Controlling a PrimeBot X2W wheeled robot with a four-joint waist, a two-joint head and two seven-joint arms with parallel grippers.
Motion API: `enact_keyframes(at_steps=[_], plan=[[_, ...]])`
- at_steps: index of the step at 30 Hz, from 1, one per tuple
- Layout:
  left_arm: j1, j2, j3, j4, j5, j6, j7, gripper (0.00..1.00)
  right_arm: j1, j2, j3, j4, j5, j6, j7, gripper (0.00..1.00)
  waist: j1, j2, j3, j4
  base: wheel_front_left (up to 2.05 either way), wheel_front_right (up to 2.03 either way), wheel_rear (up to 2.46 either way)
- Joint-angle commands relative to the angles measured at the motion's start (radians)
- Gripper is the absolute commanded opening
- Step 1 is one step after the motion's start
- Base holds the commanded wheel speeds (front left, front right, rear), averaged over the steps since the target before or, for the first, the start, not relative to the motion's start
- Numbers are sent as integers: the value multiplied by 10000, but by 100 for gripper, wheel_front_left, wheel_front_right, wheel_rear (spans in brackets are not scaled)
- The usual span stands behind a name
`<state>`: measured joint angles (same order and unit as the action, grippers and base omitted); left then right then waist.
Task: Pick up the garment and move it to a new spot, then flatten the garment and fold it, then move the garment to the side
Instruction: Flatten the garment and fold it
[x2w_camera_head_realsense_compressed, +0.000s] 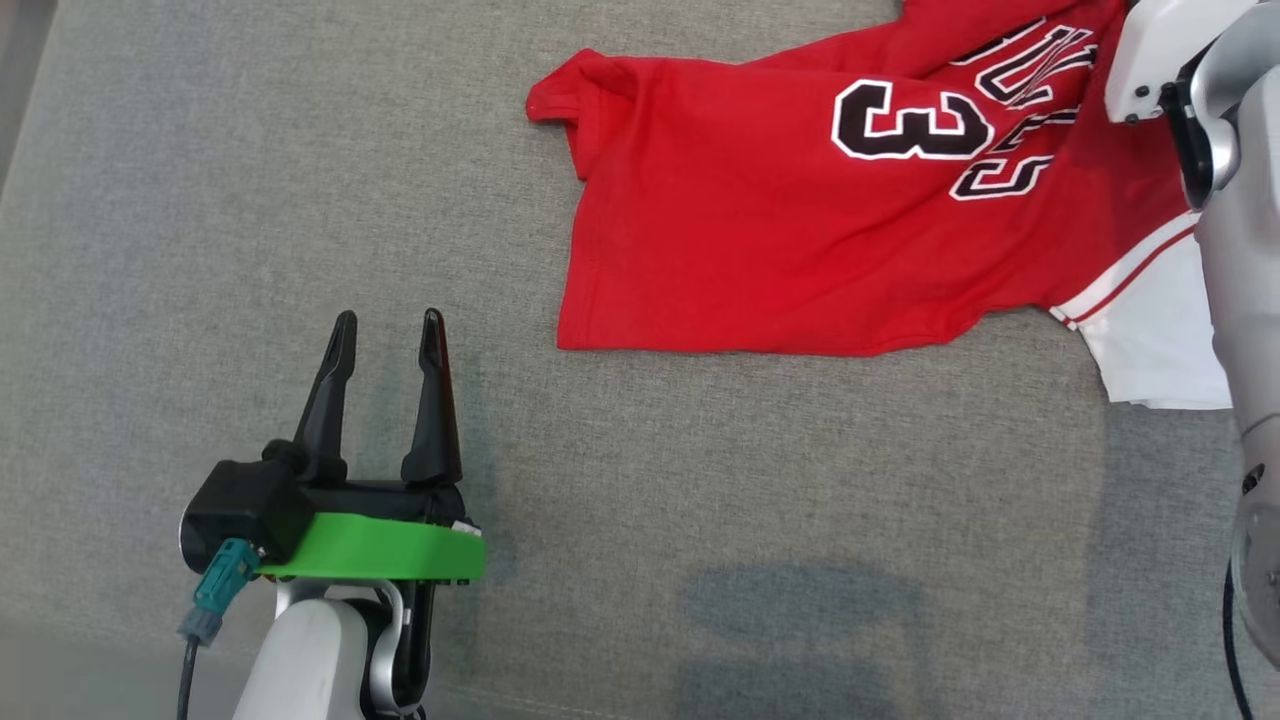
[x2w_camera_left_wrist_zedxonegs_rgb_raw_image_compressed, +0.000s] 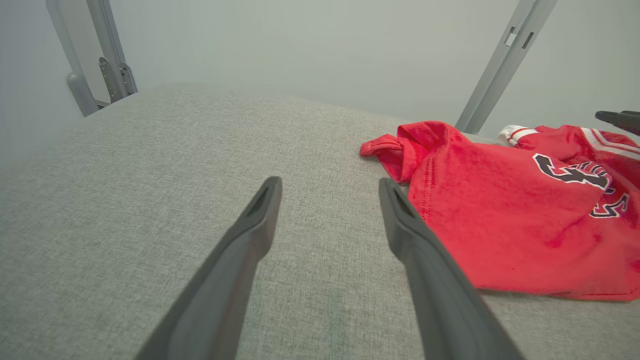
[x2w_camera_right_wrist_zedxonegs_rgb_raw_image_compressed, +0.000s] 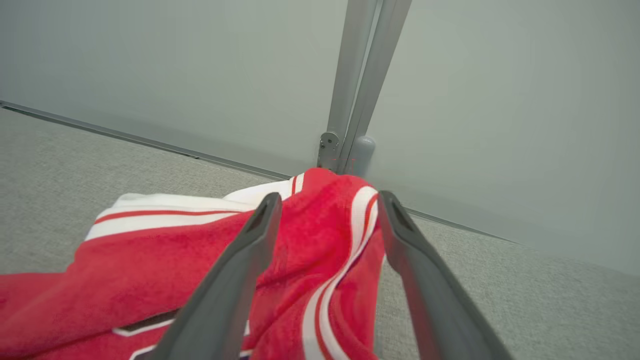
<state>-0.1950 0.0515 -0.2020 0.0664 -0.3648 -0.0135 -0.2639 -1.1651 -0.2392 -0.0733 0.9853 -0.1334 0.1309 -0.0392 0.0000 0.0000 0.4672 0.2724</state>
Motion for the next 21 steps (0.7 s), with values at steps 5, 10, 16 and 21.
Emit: enact_keyframes(at_steps=[5,10,16,21], plan=[[0,-7,144,56,249,-119,-2,100,123,312,419,87,482,-4,-1039,100,0,0,-290,-741,0,0,0],[115,0,279,355,424,-314,-2,100,820,591,1094,-227,1310,-5,-1883,100,0,0,-669,-1343,0,0,0],[-78,174,338,1316,479,-552,-2,100,2486,702,1805,-1682,2360,-5,-2219,100,0,0,-1109,-1966,0,0,0],[-372,305,400,1999,394,-585,11,100,4246,891,1699,-3551,2805,-4,-2260,100,0,0,-1323,-2341,0,0,0]])
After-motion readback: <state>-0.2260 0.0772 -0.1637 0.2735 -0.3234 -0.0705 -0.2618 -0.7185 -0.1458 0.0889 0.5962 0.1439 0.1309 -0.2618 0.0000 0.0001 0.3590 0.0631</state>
